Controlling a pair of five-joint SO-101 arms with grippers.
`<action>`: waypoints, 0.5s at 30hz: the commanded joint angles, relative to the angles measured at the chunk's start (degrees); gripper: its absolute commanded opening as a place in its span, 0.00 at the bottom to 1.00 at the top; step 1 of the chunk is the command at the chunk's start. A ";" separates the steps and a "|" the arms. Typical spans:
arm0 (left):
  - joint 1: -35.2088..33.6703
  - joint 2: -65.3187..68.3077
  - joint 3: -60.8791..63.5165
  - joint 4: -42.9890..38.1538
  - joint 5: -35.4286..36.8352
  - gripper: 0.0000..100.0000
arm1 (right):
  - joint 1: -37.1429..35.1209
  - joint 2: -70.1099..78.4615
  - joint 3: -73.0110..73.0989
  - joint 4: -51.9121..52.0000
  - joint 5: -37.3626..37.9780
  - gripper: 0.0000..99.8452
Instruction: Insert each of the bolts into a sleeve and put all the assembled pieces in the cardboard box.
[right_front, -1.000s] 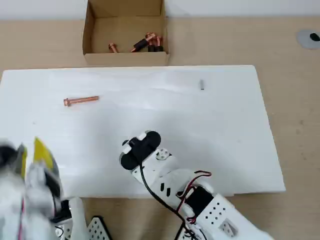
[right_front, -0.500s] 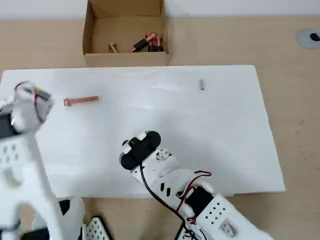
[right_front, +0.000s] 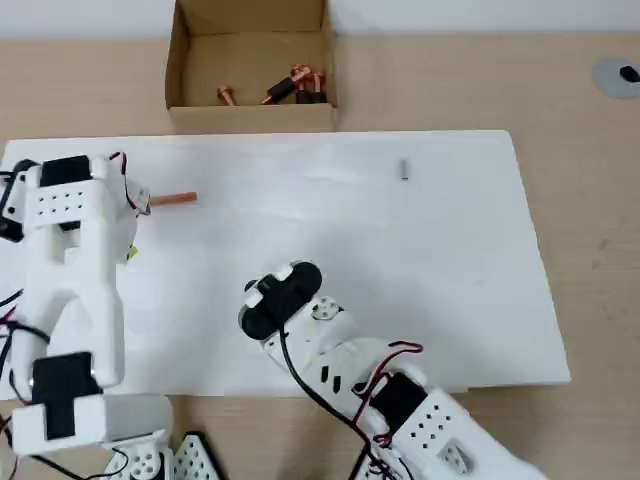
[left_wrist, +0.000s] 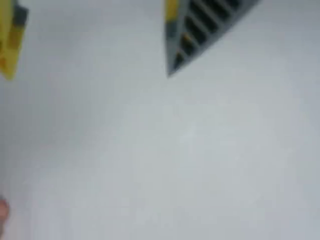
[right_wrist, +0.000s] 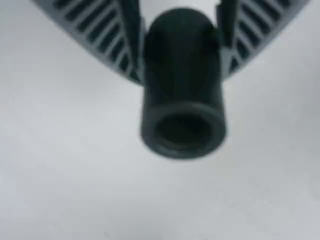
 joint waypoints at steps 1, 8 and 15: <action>0.00 1.80 -1.05 -4.92 0.97 0.21 | -0.66 -1.54 -0.13 0.09 0.53 0.01; -0.18 3.38 -1.14 -14.77 0.97 0.21 | -0.66 -1.54 -0.13 0.09 0.53 0.01; -0.35 3.47 -0.53 -18.02 0.97 0.21 | -0.66 -1.54 -0.13 0.09 0.53 0.01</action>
